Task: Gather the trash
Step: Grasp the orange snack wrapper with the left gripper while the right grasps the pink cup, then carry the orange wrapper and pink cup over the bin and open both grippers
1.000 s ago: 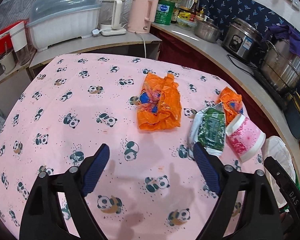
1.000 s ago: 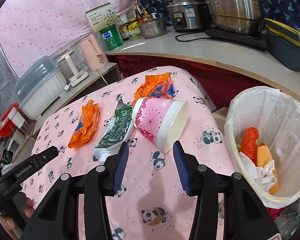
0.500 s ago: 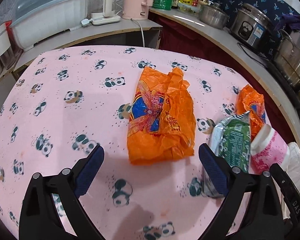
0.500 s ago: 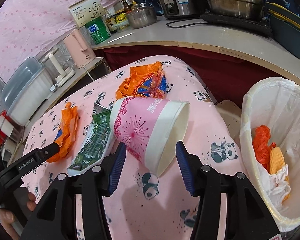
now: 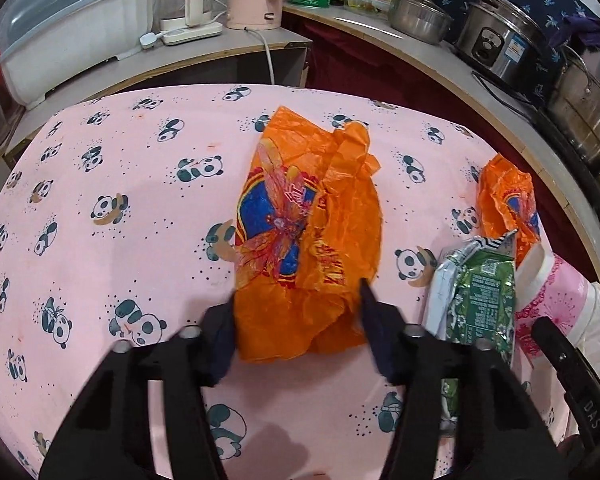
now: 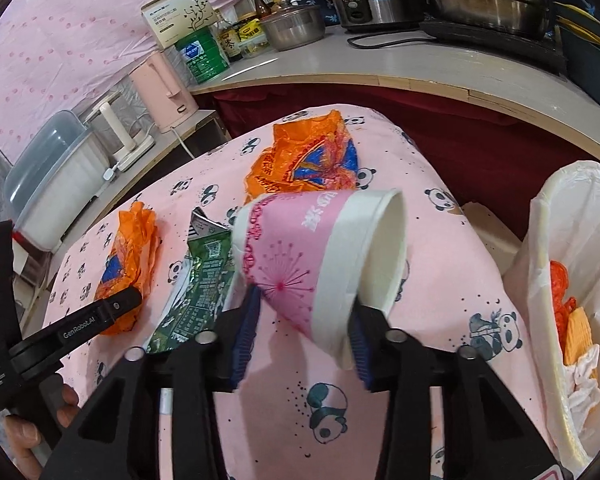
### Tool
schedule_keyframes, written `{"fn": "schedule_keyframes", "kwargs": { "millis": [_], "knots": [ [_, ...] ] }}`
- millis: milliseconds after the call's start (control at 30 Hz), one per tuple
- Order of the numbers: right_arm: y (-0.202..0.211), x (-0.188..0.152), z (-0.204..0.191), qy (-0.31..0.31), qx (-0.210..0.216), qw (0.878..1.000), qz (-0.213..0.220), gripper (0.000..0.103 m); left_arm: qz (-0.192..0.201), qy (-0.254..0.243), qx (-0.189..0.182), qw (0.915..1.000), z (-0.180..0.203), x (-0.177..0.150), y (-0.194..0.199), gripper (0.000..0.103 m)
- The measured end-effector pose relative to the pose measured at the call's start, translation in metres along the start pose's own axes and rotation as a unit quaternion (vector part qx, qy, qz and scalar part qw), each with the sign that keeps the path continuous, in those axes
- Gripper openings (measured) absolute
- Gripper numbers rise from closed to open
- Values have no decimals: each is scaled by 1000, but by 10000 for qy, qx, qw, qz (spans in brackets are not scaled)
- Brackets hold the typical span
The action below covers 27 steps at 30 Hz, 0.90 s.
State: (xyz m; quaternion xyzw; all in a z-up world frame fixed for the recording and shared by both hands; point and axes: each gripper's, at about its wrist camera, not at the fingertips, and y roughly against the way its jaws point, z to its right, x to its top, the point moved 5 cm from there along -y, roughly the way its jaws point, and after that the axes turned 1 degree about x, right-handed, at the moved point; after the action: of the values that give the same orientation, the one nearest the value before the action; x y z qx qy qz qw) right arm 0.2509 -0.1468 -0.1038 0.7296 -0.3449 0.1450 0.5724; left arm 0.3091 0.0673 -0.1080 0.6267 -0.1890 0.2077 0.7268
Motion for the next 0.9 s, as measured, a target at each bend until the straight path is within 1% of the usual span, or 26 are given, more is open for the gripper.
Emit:
{"fn": "schedule_keyframes", "kwargs": {
  "millis": [33,67,133,300,533,700,900],
  "knots": [
    [0,-1,-1,9,27,10000,-7,24,0,-21,-4,10000,1,0,1,36],
    [1,-1,-3,13,43,10000,-2,21,28,-28,1,10000,2,-1,4,32],
    [3,-2,-4,31,74,10000,-18,5,67,-46,16,10000,3,-1,8,29],
    [18,-2,-8,78,105,9999,82,3,193,-58,-7,9998,8,-3,27,27],
    [52,1,-10,95,201,9993,296,3,455,-130,-162,9987,25,-5,69,27],
    [83,0,-7,107,232,9985,480,3,612,-274,-323,9972,49,-13,101,27],
    [118,-5,8,34,240,9974,675,3,723,-547,-481,9947,86,-33,129,27]
  ]
}}
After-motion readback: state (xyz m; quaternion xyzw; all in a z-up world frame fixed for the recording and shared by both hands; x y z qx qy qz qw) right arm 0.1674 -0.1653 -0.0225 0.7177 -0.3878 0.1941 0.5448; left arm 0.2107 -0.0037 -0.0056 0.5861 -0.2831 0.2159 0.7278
